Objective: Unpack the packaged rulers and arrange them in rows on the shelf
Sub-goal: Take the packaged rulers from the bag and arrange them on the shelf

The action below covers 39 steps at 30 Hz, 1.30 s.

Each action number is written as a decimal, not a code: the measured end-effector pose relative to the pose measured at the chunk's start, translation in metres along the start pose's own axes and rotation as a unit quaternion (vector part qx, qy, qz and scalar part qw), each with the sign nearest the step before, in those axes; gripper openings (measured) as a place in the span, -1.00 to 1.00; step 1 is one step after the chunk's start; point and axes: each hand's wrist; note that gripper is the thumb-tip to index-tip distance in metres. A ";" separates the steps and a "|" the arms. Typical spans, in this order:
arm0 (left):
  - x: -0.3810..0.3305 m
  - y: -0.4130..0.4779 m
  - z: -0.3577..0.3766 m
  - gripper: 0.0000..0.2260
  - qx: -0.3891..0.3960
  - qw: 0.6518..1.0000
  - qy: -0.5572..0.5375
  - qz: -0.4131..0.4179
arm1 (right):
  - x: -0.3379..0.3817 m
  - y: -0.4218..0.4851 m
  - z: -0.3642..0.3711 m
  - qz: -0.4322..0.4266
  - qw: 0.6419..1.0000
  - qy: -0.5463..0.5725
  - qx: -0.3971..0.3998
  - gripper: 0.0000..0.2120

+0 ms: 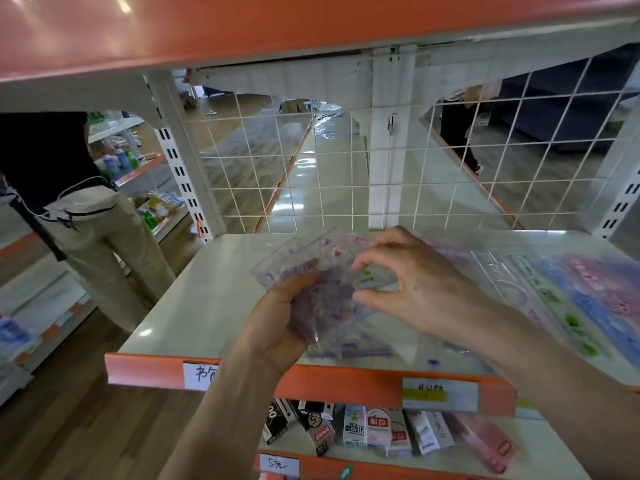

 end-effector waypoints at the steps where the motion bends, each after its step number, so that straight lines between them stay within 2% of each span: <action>1: -0.001 -0.001 -0.001 -0.85 0.004 1.000 -0.003 0.000 | -0.001 -0.001 0.002 0.010 0.999 0.034 0.006 -0.71; 4: -0.005 0.001 -0.008 -0.87 -0.001 1.000 0.007 0.017 | -0.008 0.002 0.009 0.030 0.993 0.115 0.017 -0.84; 7: -0.017 0.004 -0.023 -0.88 -0.060 0.996 0.018 0.059 | -0.022 0.005 0.011 0.078 0.979 0.185 -0.020 -0.72; 9: -0.026 0.004 -0.038 -0.85 -0.093 0.992 0.014 0.082 | -0.029 0.004 0.015 0.114 0.970 0.212 0.022 -0.74; 12: -0.037 0.003 -0.053 -0.88 -0.116 0.987 -0.003 0.107 | -0.030 0.001 0.028 0.135 0.964 0.201 0.109 -0.77; 17: -0.035 0.005 -0.052 -0.81 -0.112 0.986 -0.013 0.119 | -0.021 0.004 0.041 0.144 0.960 0.188 0.153 -0.70; 21: -0.025 0.003 -0.038 -0.84 -0.085 0.992 -0.018 0.093 | -0.021 0.000 0.048 0.132 0.971 0.111 0.165 -0.72; 23: -0.021 0.002 -0.030 -0.87 -0.068 0.994 -0.020 0.077 | -0.022 -0.002 0.048 0.116 0.980 0.075 0.143 -0.72; 25: -0.016 0.001 -0.023 -0.89 -0.044 0.997 -0.019 0.057 | -0.021 -0.001 0.041 0.095 0.989 0.090 0.069 -0.78; 27: -0.012 -0.001 -0.016 -0.82 -0.021 0.999 -0.016 0.033 | -0.018 0.003 0.030 0.085 0.982 0.169 -0.019 -0.89; 29: -0.008 -0.003 -0.008 -0.68 -0.004 1.000 -0.004 0.008 | -0.016 0.007 0.021 0.101 0.956 0.266 -0.064 -0.87; 31: -0.003 -0.006 -0.001 -0.59 0.012 1.000 0.020 -0.013 | -0.012 0.010 0.016 0.121 0.934 0.328 -0.070 -0.84; 33: 0.000 -0.006 0.003 -0.66 0.026 0.998 0.050 -0.012 | -0.010 0.013 0.014 0.121 0.923 0.359 -0.067 -0.90; 36: 0.003 -0.003 0.002 -0.80 0.019 0.998 0.060 -0.001 | -0.013 0.014 0.014 0.133 0.918 0.368 -0.068 -0.83; 39: 0.004 -0.003 0.002 -0.80 0.006 0.997 0.074 0.002 | -0.016 0.013 0.014 0.150 0.907 0.387 -0.072 -0.87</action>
Point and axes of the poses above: each hand's wrist, its own y-axis towards the middle knuckle, its own z-axis out of the palm, x = y × z, and after that the axes turned 3 degrees about -x, right-handed
